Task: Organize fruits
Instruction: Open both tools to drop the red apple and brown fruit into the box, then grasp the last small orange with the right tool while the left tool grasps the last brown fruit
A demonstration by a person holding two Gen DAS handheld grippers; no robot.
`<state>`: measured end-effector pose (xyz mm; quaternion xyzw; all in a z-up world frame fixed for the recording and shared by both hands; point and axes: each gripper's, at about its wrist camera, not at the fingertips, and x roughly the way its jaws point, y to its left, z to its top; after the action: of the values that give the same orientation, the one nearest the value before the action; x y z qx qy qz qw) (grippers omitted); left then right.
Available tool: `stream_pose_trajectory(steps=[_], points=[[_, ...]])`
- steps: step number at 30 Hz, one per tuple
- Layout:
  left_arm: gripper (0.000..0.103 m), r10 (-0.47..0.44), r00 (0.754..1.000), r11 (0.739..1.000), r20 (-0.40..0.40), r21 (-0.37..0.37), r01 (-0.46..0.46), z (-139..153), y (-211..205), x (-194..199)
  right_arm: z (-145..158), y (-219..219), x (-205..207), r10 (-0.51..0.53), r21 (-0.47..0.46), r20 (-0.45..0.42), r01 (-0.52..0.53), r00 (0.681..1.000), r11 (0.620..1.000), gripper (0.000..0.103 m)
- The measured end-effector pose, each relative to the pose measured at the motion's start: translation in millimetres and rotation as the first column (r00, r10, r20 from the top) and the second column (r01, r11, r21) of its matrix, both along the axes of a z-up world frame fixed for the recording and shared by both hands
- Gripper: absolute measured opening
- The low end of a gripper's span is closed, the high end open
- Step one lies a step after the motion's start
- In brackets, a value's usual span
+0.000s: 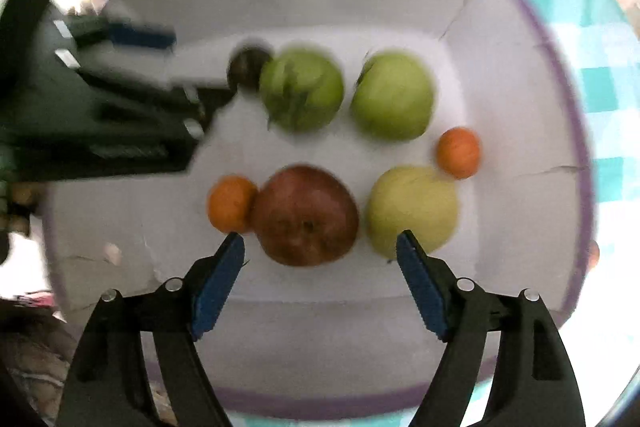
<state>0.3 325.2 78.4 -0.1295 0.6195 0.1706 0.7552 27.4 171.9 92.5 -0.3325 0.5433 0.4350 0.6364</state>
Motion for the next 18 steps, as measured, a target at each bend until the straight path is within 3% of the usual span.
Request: stream_pose_trajectory(steps=[3, 5, 6, 7, 9, 10, 11, 13, 15, 18], points=[[0.080, 0.032, 0.997, 0.997, 0.073, 0.071, -0.038, 17.8, 0.5, -4.7, 51.8, -38.0, 21.4, -0.106, 0.302, -0.016, 0.106, 0.994, 0.948, 0.074], [0.082, 0.027, 0.984, 0.989, 0.176, 0.138, -0.051, 40.5, -5.8, -8.3, 86.3, -86.6, 46.6, -0.286, 0.527, 0.009, 0.239, 0.958, 0.816, 0.077], [0.084, 0.016, 0.975, 0.986, 0.222, 0.159, -0.052, 50.7, -9.9, -8.9, 92.8, -102.4, 57.9, -0.365, 0.581, 0.006, 0.294, 0.931, 0.759, 0.079], [0.089, -0.005, 0.960, 0.982, 0.279, 0.184, -0.049, 63.9, -17.0, -7.9, 94.6, -131.8, 77.2, -0.505, 0.636, -0.013, 0.397, 0.863, 0.662, 0.085], [0.097, -0.042, 0.938, 0.973, 0.345, 0.229, -0.040, 81.5, -29.9, -2.1, 80.6, -170.9, 107.9, -0.689, 0.655, -0.046, 0.542, 0.724, 0.526, 0.086], [0.100, -0.071, 0.924, 0.967, 0.376, 0.255, -0.029, 91.8, -39.2, 4.0, 65.0, -191.2, 126.3, -0.775, 0.635, -0.037, 0.614, 0.630, 0.469, 0.086], [0.101, -0.094, 0.913, 0.964, 0.397, 0.264, -0.015, 98.8, -47.4, 12.4, 48.7, -204.6, 142.6, -0.822, 0.598, -0.029, 0.668, 0.569, 0.442, 0.083], [0.101, -0.138, 0.890, 0.972, 0.435, 0.233, 0.037, 108.0, -65.2, 37.4, 14.1, -221.1, 176.0, -0.869, 0.530, -0.027, 0.744, 0.495, 0.407, 0.075], [0.101, -0.166, 0.881, 0.977, 0.443, 0.194, 0.086, 114.5, -79.7, 59.6, -13.0, -222.8, 194.4, -0.881, 0.493, -0.017, 0.770, 0.473, 0.404, 0.073], [0.101, -0.220, 0.879, 0.972, 0.423, 0.169, 0.162, 114.3, -107.9, 111.5, -43.1, -225.1, 216.6, -0.876, 0.455, -0.015, 0.784, 0.481, 0.423, 0.069]])
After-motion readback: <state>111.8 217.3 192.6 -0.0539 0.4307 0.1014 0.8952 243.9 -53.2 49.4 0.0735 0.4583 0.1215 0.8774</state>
